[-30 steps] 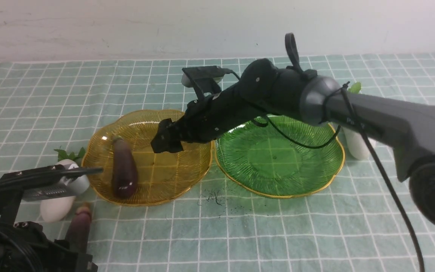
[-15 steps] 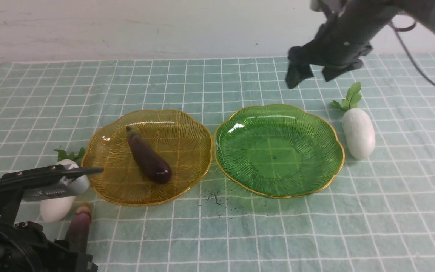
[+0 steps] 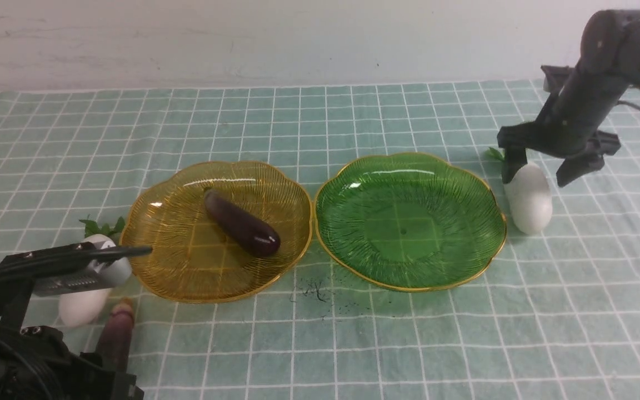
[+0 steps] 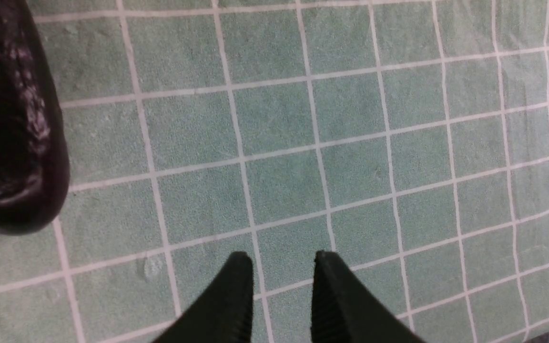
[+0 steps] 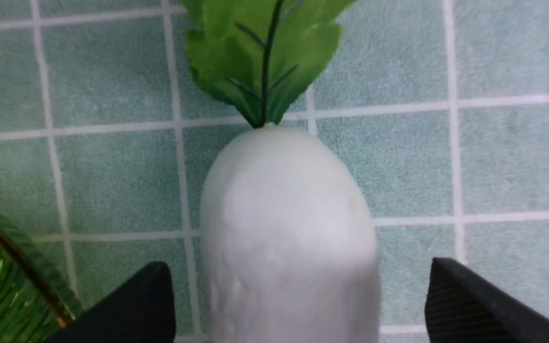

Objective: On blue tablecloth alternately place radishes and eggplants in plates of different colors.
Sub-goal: 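Place the white radish on the plate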

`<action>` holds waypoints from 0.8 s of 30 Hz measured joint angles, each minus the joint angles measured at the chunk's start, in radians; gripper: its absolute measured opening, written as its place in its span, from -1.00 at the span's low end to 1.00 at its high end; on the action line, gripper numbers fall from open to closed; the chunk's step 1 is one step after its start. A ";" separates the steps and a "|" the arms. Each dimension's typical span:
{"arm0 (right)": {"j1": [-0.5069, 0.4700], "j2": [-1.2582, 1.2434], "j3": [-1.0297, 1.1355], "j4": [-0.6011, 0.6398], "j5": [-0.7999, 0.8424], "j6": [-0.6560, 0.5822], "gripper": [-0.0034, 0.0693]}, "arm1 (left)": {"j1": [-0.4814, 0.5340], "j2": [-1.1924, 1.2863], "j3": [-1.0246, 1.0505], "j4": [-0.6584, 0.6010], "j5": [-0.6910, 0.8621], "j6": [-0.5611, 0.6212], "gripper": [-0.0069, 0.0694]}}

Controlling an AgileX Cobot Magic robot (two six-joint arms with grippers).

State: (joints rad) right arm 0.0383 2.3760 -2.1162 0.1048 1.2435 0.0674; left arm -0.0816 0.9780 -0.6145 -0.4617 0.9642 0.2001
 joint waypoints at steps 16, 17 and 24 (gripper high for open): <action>0.000 -0.079 0.002 0.017 -0.003 -0.022 0.31 | 0.000 0.000 0.000 0.000 0.000 0.000 -0.39; 0.000 -0.117 0.002 0.033 -0.003 -0.022 0.31 | 0.000 0.000 0.000 0.000 0.000 0.000 -0.39; 0.050 -0.255 0.002 0.234 0.000 -0.050 0.31 | 0.000 0.000 0.000 0.000 0.000 0.000 -0.39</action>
State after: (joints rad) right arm 0.0885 2.1211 -2.1144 0.3388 1.2437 0.0177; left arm -0.0816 0.9780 -0.6145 -0.4617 0.9642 0.2001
